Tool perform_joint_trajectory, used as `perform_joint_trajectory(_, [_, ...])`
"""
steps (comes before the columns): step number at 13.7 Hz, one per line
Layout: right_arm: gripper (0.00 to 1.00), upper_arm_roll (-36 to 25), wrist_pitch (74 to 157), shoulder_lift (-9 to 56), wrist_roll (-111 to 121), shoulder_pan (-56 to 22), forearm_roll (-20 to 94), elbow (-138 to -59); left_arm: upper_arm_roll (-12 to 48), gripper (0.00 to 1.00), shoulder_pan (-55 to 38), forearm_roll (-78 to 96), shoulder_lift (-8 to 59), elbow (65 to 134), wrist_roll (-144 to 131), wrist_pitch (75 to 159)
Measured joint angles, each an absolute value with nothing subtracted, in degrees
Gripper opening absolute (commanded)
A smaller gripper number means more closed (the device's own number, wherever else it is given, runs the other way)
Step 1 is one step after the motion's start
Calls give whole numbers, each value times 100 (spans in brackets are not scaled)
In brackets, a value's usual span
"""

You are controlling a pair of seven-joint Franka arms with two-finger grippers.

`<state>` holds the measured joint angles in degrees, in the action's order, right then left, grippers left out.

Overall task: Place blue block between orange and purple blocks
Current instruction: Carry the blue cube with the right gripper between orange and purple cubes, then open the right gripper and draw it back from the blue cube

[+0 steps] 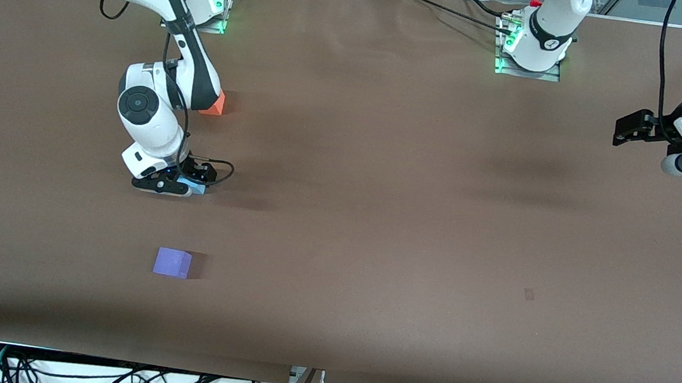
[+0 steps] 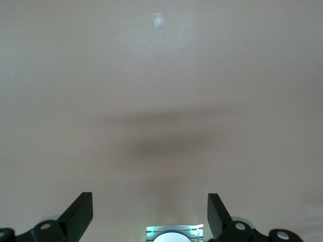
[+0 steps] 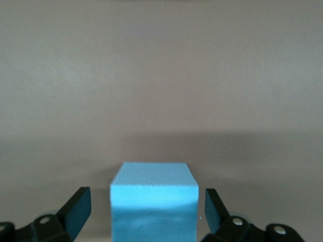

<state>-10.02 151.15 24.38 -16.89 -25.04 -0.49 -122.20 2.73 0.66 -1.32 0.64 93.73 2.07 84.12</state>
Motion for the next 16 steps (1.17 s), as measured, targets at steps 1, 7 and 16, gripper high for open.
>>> perform_joint_trajectory(1, [100,-997,15032,2396,-1678,-2507,-49,-12120,273,100,66,-132,64,9372,207,8412])
perform_joint_trajectory(7, [100,-1019,12671,1995,-1482,-2500,-47,-10366,273,100,66,-132,64,9371,207,8412])
perform_joint_trajectory(16, [100,-888,9411,907,-556,-1960,53,-8611,276,100,66,-130,64,9367,207,8412])
